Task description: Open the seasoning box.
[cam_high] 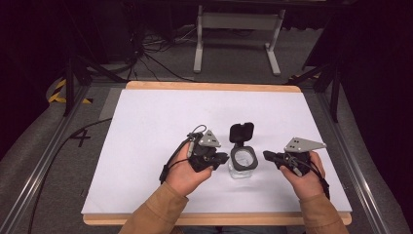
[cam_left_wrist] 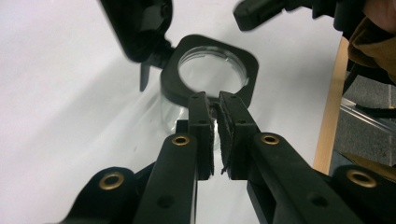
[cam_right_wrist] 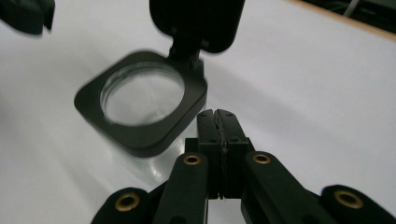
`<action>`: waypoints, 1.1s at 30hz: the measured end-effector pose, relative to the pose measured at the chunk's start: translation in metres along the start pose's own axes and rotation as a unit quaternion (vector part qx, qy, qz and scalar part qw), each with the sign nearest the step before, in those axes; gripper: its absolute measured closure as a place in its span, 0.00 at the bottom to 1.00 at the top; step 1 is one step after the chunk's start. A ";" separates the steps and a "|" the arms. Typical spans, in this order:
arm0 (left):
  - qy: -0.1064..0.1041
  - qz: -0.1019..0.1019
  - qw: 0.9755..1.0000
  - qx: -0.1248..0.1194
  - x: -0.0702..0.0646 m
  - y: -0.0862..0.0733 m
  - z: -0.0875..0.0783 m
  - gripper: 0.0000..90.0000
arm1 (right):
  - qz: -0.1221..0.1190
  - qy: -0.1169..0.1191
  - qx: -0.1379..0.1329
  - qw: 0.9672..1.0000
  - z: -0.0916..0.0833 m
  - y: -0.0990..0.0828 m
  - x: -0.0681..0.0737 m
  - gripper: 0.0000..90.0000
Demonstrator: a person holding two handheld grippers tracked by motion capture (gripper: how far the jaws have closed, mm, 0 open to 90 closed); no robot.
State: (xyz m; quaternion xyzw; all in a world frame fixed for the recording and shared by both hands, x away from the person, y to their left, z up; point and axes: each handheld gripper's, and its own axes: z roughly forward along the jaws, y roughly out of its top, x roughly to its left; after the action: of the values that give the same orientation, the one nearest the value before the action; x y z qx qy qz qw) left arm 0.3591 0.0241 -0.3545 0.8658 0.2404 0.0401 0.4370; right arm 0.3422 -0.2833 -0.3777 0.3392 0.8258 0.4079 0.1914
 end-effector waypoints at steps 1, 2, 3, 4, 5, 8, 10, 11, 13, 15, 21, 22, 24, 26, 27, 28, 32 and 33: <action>0.001 -0.006 1.000 -0.001 0.003 -0.001 -0.001 0.93 | -0.001 0.002 0.006 1.000 0.002 -0.002 0.001 1.00; 0.002 -0.010 1.000 -0.002 0.005 -0.002 -0.002 0.93 | -0.004 0.004 0.017 1.000 0.006 -0.005 0.003 1.00; 0.002 -0.013 1.000 -0.003 0.007 -0.002 -0.003 0.93 | -0.005 0.006 0.024 1.000 0.008 -0.007 0.005 1.00; 0.003 -0.012 1.000 -0.001 0.008 -0.003 -0.003 0.93 | -0.005 0.007 0.031 0.999 0.010 -0.009 0.006 1.00; 0.004 -0.018 1.000 -0.001 0.008 -0.003 -0.004 0.93 | -0.007 0.011 0.036 0.999 0.012 -0.010 0.006 1.00; 0.003 -0.014 1.000 -0.002 0.010 -0.004 -0.004 0.92 | -0.009 0.018 0.043 0.999 0.015 -0.010 0.009 1.00; 0.005 -0.019 1.000 -0.002 0.010 -0.004 -0.005 0.92 | -0.012 0.023 0.049 0.998 0.017 -0.010 0.013 1.00; 0.003 -0.019 1.000 0.001 0.011 -0.004 -0.006 0.92 | -0.019 0.018 0.052 0.998 0.017 -0.009 0.014 1.00; 0.005 -0.020 1.000 -0.003 0.012 -0.005 -0.005 0.92 | -0.023 0.016 0.055 0.998 0.017 -0.009 0.014 1.00; 0.004 -0.022 1.000 -0.001 0.014 -0.005 -0.006 0.92 | -0.022 0.018 0.058 0.998 0.017 -0.009 0.015 1.00; 0.007 -0.028 1.000 -0.004 0.016 -0.006 -0.008 0.92 | -0.020 0.029 0.064 0.997 0.018 -0.009 0.017 1.00; 0.007 -0.030 0.999 -0.006 0.016 -0.006 -0.008 0.92 | -0.022 0.030 0.065 0.997 0.018 -0.009 0.018 1.00; 0.006 -0.029 1.000 -0.005 0.018 -0.006 -0.009 0.92 | -0.022 0.035 0.067 0.997 0.017 -0.009 0.018 1.00; 0.010 -0.030 0.999 -0.006 0.019 -0.006 -0.011 0.90 | -0.019 0.030 0.056 0.998 0.014 -0.008 0.014 1.00; 0.013 -0.030 0.999 -0.006 0.020 -0.006 -0.012 0.89 | -0.016 0.025 0.052 0.998 0.011 -0.008 0.013 1.00; 0.015 -0.033 0.999 -0.004 0.020 -0.007 -0.014 0.89 | -0.014 0.018 0.047 0.999 0.008 -0.007 0.009 1.00; 0.032 -0.032 0.999 0.002 0.026 -0.011 -0.023 0.85 | 0.003 0.000 0.021 1.000 -0.008 -0.006 -0.005 0.97; 0.035 -0.029 0.999 0.003 0.027 -0.013 -0.026 0.84 | 0.003 -0.009 0.017 1.000 -0.013 -0.005 -0.009 0.94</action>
State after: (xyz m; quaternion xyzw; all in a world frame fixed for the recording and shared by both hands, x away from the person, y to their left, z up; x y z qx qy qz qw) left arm 0.3711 0.0620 -0.3527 0.8576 0.2809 0.0569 0.4271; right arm 0.3390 -0.2991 -0.3736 0.3483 0.8297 0.3914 0.1924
